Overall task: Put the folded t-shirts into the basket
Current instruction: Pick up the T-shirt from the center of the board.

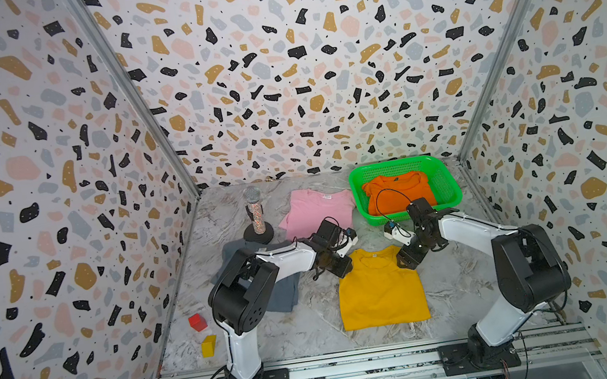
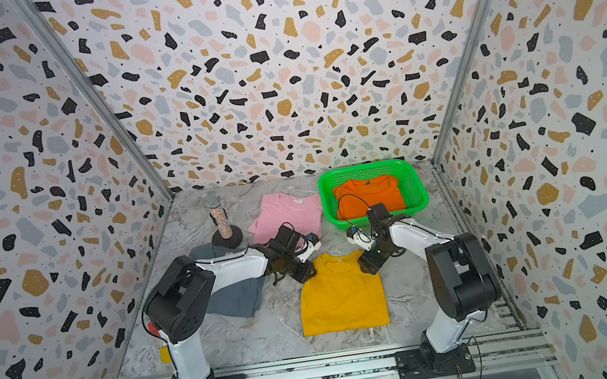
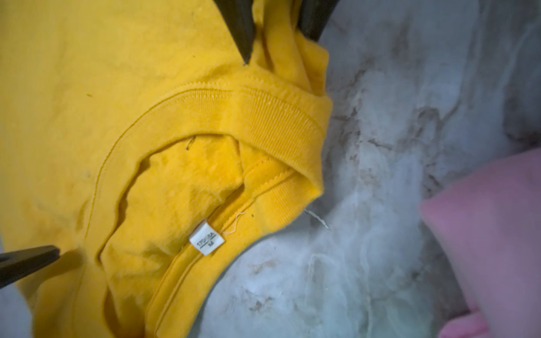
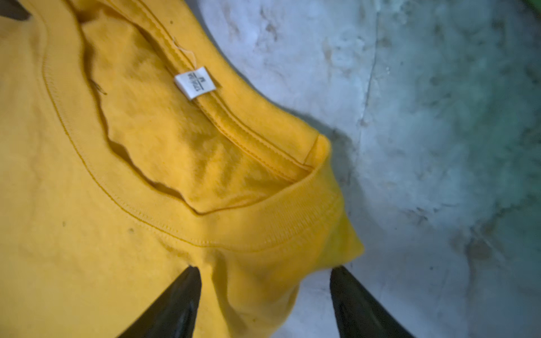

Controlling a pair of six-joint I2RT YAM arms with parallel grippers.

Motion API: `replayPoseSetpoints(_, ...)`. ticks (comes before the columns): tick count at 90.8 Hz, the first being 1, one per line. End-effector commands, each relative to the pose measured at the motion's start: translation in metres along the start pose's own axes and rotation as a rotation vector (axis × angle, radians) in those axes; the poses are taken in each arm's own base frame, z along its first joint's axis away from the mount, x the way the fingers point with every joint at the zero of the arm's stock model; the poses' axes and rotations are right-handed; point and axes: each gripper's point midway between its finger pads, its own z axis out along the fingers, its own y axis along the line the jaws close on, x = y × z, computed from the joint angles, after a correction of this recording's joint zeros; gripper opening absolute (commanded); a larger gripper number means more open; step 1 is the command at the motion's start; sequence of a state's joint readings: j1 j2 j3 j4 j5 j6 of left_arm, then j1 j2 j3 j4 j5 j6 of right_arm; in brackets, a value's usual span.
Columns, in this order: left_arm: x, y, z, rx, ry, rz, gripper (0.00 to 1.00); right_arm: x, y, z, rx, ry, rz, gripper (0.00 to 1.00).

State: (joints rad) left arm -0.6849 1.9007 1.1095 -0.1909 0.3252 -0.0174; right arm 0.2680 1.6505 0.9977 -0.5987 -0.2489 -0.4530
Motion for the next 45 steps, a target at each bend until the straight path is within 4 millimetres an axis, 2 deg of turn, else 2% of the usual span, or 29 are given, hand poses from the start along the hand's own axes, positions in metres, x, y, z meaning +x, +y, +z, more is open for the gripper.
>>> replayPoseSetpoints(1,0.023,0.002,0.009,-0.003,0.057,-0.043,0.17,-0.003,-0.007,-0.004,0.021,0.006,0.015,0.76)
replayPoseSetpoints(14,0.026,0.003,0.012,-0.003,0.065,-0.058,0.12,0.003,-0.002,0.010,-0.025,0.044,0.021,0.75)
replayPoseSetpoints(26,0.028,0.002,0.012,-0.001,0.071,-0.073,0.09,0.004,0.010,0.018,-0.087,0.059,0.015,0.69)
replayPoseSetpoints(34,0.029,0.001,0.012,0.004,0.072,-0.085,0.07,0.004,0.017,0.024,-0.113,0.076,0.000,0.58)
replayPoseSetpoints(45,0.019,-0.002,0.009,0.017,0.027,-0.081,0.00,-0.004,0.024,0.025,-0.159,0.060,0.002,0.34)
